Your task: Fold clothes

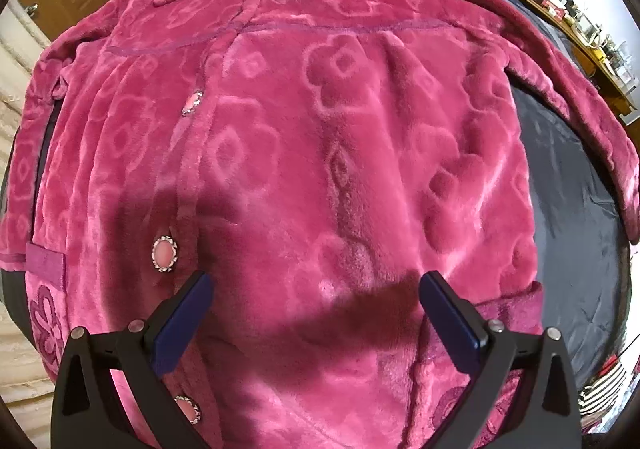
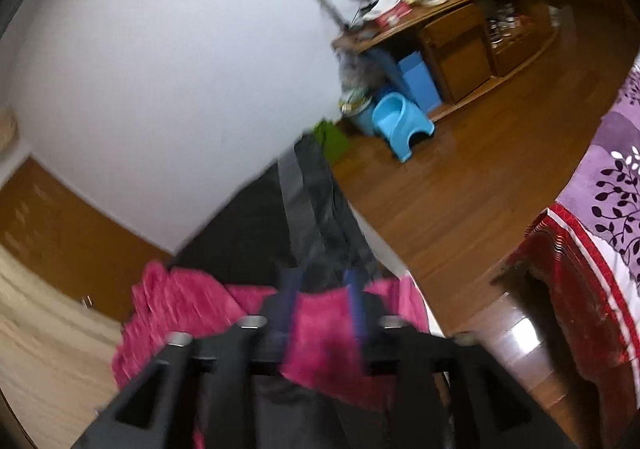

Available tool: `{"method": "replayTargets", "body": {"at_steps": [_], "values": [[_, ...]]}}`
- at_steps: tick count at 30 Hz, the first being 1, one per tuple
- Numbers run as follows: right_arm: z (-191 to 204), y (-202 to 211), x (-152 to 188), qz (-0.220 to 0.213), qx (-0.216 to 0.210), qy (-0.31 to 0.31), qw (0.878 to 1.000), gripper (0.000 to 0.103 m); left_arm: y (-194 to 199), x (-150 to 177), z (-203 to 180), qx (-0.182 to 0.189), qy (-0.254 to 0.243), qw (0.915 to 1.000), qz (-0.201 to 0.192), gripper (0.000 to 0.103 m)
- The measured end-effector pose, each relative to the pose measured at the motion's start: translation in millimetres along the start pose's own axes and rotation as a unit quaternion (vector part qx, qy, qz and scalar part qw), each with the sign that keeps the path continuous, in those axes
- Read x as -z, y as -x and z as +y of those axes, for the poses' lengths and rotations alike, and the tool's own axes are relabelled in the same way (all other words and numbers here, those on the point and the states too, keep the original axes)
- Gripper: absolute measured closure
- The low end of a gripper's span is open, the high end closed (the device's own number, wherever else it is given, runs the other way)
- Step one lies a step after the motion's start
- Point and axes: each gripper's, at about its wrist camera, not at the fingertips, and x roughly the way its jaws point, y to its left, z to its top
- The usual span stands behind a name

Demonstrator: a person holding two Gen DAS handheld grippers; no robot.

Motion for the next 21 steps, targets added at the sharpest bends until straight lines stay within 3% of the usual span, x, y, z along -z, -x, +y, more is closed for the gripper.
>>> {"method": "replayTargets", "body": {"at_steps": [1,2,9,13,17,21], "values": [[-3,-3,5,0.008,0.002,0.003,1.000,0.021,0,-1,-3,0.000,-0.002,1.0000,0.001,0.000],[-8,-7,11,0.017,0.002,-0.001,1.000,0.019,-1,-1,-7,0.001,-0.005,1.0000,0.001,0.000],[-60,-30,42,0.084,-0.036,-0.056,0.994,0.019,-6,-8,-35,0.000,-0.036,0.9993,0.009,0.000],[-71,-47,47,0.109,-0.104,-0.074,0.986,0.021,-4,-9,-51,-0.004,-0.055,0.9984,0.011,0.000],[-78,-50,45,0.101,-0.169,-0.101,0.975,0.031,-2,-12,-57,-0.007,-0.059,0.9982,0.012,0.000],[-70,-56,47,0.118,-0.197,-0.096,0.968,0.031,-6,-16,-55,-0.009,-0.057,0.9982,0.016,0.000]]}}
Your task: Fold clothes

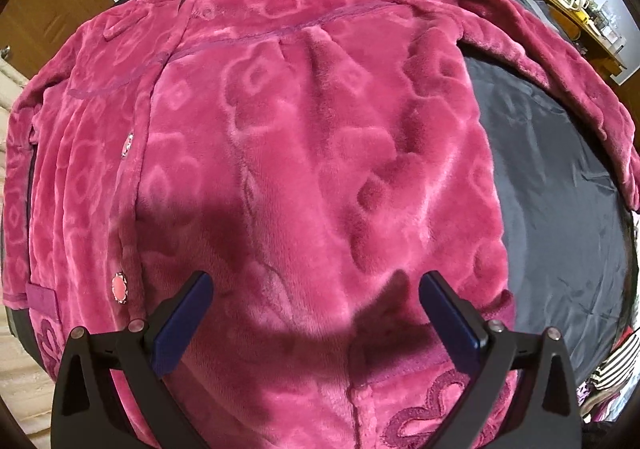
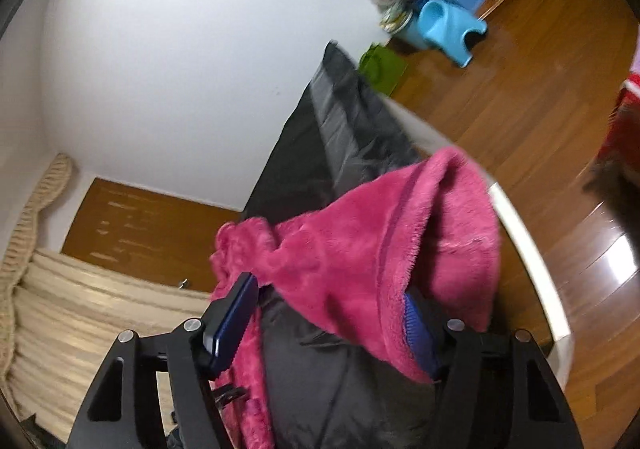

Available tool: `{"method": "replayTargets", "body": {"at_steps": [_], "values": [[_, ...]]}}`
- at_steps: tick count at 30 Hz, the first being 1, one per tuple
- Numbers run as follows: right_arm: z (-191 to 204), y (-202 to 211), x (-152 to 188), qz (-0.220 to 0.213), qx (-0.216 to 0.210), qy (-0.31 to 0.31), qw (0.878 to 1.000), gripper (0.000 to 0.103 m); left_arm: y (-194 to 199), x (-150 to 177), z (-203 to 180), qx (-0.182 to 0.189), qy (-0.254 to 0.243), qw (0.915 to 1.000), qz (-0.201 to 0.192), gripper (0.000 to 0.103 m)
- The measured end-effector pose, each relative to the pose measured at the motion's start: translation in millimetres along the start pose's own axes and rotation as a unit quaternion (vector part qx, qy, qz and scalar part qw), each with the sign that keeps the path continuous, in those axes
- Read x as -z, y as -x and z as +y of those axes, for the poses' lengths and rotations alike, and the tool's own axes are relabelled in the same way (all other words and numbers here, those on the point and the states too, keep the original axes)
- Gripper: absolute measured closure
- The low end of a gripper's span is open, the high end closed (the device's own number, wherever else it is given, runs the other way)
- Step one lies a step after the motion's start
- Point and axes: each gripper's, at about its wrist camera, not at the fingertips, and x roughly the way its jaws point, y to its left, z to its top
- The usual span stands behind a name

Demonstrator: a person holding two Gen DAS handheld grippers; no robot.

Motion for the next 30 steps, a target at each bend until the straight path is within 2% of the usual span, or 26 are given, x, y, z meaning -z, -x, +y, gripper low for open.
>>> {"method": "replayTargets", "body": {"at_steps": [1,2,3,5,8,11,16,21,25,30], "values": [[3,-6,3,0.009,0.017,0.008,1.000,0.031,-2,0,5,0.000,0.001,1.0000,0.001,0.000],[6,-11,5,0.018,0.032,0.017,0.999,0.036,-4,1,8,0.001,0.000,1.0000,0.002,0.000],[9,-16,6,0.023,0.042,0.023,0.999,0.049,-4,0,8,0.001,-0.001,1.0000,0.003,0.000],[17,-25,9,0.034,0.063,0.036,0.997,0.067,-6,-1,10,0.001,-0.003,1.0000,0.006,0.000],[34,-38,14,0.046,0.095,0.069,0.992,0.078,-9,-5,13,0.006,-0.004,0.9999,0.008,0.000],[55,-33,12,0.019,0.083,0.082,0.993,0.089,-13,-12,17,0.016,0.003,0.9998,0.006,0.000],[97,-11,-13,-0.050,0.047,0.090,0.994,0.092,-14,-31,25,0.043,0.012,0.9990,0.003,0.000],[122,12,-43,-0.114,-0.002,0.069,0.991,0.092,-12,-47,20,0.044,0.006,0.9990,-0.006,0.000],[100,20,-79,-0.149,-0.021,0.007,0.989,0.092,-7,-50,17,0.034,0.039,0.9986,-0.011,0.000],[45,5,-127,-0.129,0.012,-0.045,0.991,0.092,8,-39,9,0.011,0.112,0.9935,-0.021,0.000]]}}
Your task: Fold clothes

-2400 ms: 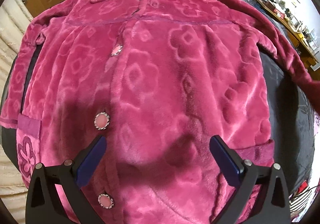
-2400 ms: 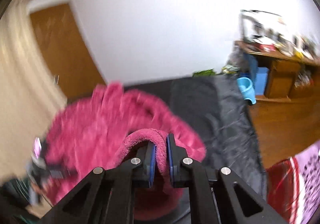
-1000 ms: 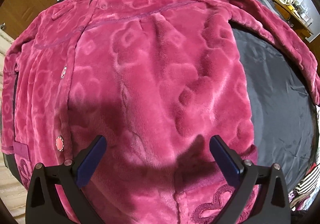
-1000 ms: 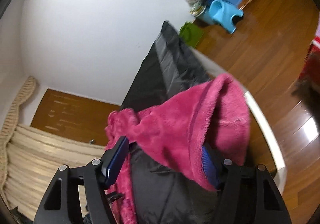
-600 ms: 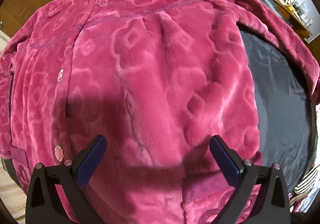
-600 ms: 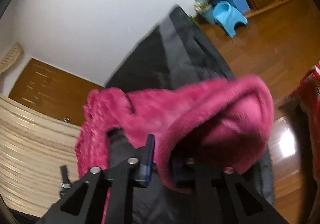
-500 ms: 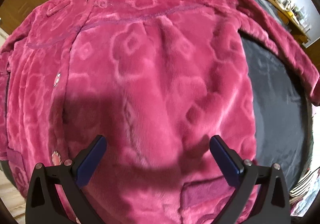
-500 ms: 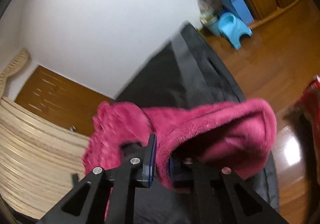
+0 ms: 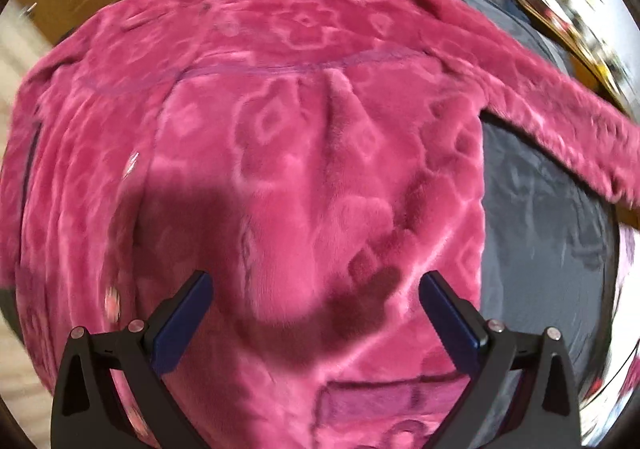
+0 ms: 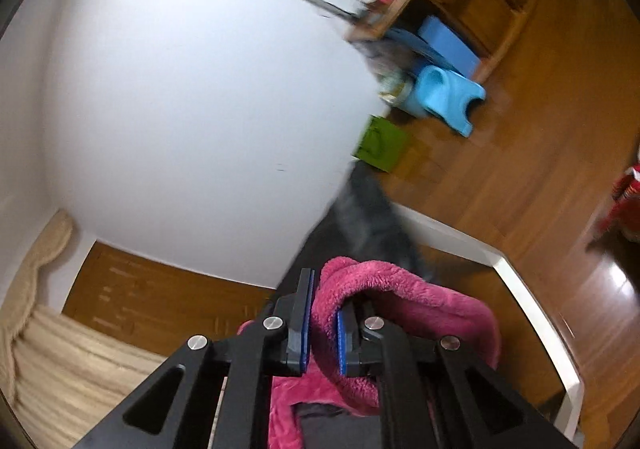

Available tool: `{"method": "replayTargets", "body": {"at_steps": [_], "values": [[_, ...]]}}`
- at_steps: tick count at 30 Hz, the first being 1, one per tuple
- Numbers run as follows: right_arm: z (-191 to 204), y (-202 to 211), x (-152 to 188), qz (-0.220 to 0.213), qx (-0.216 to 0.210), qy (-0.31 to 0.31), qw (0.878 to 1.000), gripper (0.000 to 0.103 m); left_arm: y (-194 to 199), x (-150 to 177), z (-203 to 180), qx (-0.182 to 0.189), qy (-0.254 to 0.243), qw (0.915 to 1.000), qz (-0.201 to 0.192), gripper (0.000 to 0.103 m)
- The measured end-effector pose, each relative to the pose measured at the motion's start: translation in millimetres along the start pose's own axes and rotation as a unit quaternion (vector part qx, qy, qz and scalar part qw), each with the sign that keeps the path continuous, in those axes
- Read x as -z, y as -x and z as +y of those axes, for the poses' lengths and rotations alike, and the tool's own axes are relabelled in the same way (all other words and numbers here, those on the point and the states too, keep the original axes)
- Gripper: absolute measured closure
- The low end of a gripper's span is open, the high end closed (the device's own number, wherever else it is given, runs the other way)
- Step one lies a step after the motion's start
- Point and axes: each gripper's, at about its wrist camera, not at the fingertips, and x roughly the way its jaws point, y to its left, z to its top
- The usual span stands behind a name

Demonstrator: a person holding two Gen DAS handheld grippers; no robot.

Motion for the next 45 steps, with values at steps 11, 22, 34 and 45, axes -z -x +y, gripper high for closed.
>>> {"method": "replayTargets", "body": {"at_steps": [11,22,34,45], "values": [[-64,-54,-37,0.097,0.057,0.022,0.993,0.092,32,39,-49,-0.029,0.022,0.9992,-0.012,0.000],[-80,-53,-31,0.112,0.053,0.019,0.992,0.017,39,63,-62,-0.031,0.052,0.9982,0.001,0.000],[-181,-19,50,0.152,-0.004,-0.216,0.965,0.016,42,55,-80,-0.027,0.031,0.9992,-0.003,0.000],[-181,-67,81,0.178,-0.074,-0.295,0.936,0.016,47,59,-72,-0.042,0.040,0.9983,0.001,0.000]]}}
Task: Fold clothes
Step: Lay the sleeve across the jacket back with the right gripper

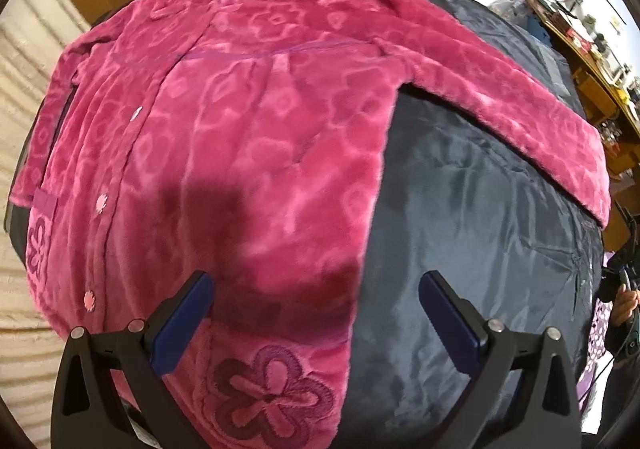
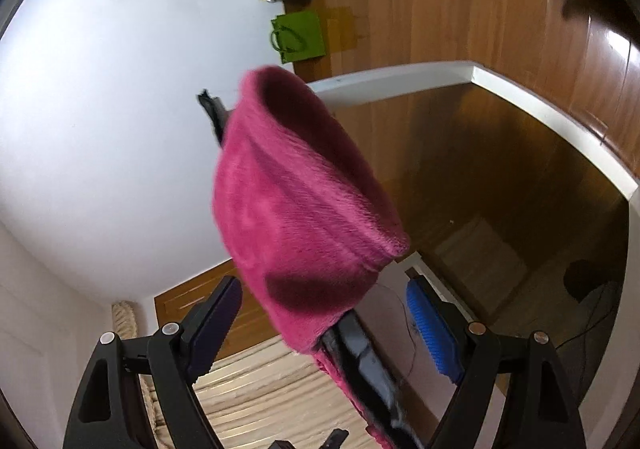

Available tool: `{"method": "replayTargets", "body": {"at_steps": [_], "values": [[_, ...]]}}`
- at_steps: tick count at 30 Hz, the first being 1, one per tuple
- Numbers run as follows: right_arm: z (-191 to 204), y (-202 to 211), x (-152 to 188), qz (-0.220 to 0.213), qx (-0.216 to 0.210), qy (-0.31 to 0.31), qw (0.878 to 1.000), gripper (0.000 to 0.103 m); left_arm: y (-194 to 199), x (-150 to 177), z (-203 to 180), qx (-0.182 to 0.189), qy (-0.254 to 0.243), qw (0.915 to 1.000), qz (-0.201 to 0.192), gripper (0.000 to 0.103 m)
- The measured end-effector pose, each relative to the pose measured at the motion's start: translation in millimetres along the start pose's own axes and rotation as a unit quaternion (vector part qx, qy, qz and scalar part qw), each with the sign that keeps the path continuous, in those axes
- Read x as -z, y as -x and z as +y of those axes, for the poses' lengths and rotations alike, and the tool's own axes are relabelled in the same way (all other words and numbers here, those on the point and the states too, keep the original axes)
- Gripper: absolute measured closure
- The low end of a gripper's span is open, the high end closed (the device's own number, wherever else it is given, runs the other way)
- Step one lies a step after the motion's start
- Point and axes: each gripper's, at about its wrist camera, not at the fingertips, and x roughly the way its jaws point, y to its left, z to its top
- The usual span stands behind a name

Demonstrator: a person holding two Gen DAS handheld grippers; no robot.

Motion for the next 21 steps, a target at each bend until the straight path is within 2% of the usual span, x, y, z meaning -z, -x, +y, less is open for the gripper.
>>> {"method": "replayTargets", "body": {"at_steps": [8,9,10,11,12,17,21], "values": [[6,-4,-7,-0.047,-0.046,0.013,0.998,0.017,-3,8,13,-0.007,0.013,0.9998,0.010,0.000],[9,-3,-8,-0.055,-0.045,0.019,0.997,0.026,-4,9,13,-0.007,0.012,0.9998,0.012,0.000],[11,-1,-8,-0.063,-0.040,0.024,0.997,0.029,-4,10,12,-0.006,0.011,0.9998,0.012,0.000],[14,2,-9,-0.070,-0.036,0.029,0.996,0.046,-5,10,12,-0.006,0.010,0.9999,0.012,0.000],[18,5,-9,-0.077,-0.034,0.035,0.996,0.058,-5,10,12,-0.005,0.009,0.9999,0.012,0.000],[52,21,-2,-0.089,-0.011,0.104,0.991,0.075,-8,6,12,-0.003,0.012,0.9999,0.010,0.000],[102,32,19,-0.108,0.021,0.189,0.976,0.080,-9,0,12,0.004,0.007,0.9999,0.007,0.000]]}}
